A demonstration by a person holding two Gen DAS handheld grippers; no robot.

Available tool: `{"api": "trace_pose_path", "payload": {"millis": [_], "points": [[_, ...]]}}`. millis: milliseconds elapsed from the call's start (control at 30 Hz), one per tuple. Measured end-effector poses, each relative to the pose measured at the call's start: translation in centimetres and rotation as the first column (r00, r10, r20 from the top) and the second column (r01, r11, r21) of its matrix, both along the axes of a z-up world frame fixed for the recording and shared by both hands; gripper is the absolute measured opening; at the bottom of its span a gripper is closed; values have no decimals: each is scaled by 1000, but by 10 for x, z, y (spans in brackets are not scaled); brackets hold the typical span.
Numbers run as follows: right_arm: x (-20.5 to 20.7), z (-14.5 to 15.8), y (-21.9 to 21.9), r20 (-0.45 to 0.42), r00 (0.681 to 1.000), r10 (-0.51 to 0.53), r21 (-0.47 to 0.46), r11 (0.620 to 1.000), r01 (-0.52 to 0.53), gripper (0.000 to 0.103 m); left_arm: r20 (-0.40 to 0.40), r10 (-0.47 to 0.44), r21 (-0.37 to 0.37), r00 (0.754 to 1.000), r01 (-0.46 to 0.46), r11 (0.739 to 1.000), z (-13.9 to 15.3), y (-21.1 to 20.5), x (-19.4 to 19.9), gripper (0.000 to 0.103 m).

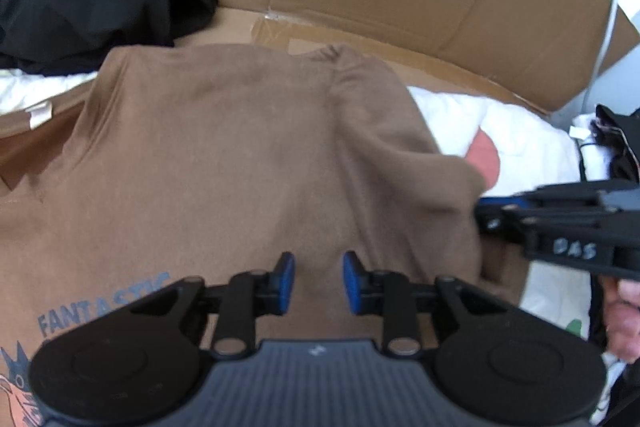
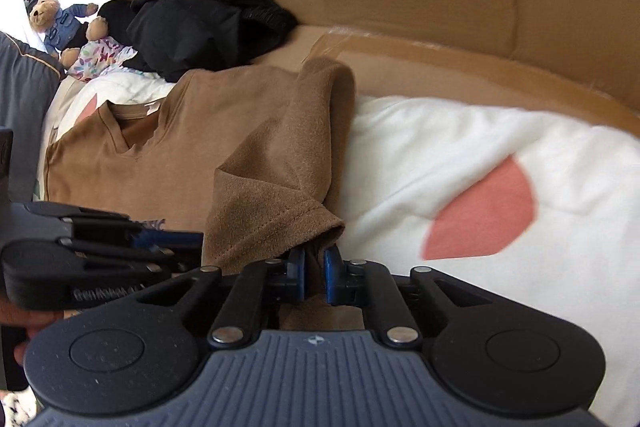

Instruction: Fold clothes

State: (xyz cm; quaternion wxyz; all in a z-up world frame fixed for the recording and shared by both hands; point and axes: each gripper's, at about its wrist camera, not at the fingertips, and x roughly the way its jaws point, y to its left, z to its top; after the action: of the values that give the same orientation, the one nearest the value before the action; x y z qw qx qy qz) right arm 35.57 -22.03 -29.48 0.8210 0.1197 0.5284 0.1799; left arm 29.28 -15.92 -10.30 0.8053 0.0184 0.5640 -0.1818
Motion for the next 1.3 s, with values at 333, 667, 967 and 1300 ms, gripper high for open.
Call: {"api": "trace_pose_path", "payload": {"millis": [333, 667, 967, 1300], "points": [[-6, 17, -91, 62, 983, -171, -148, 973, 179, 10, 35, -19, 32, 999, 18, 999, -3, -23, -11, 37], [-5, 10, -119, 70, 965, -254, -210, 942, 263, 43, 52, -8, 33, 999, 6, 999, -15, 4, -19, 41], [6, -2, -123, -9, 944, -329, -18, 944, 329, 43, 46, 0, 3, 999, 0, 1000, -70, 30, 10, 43], [14, -4, -106, 23, 961, -276, -67, 959, 277, 1, 39, -2, -36, 999, 3, 999, -109, 49, 55, 44]]}}
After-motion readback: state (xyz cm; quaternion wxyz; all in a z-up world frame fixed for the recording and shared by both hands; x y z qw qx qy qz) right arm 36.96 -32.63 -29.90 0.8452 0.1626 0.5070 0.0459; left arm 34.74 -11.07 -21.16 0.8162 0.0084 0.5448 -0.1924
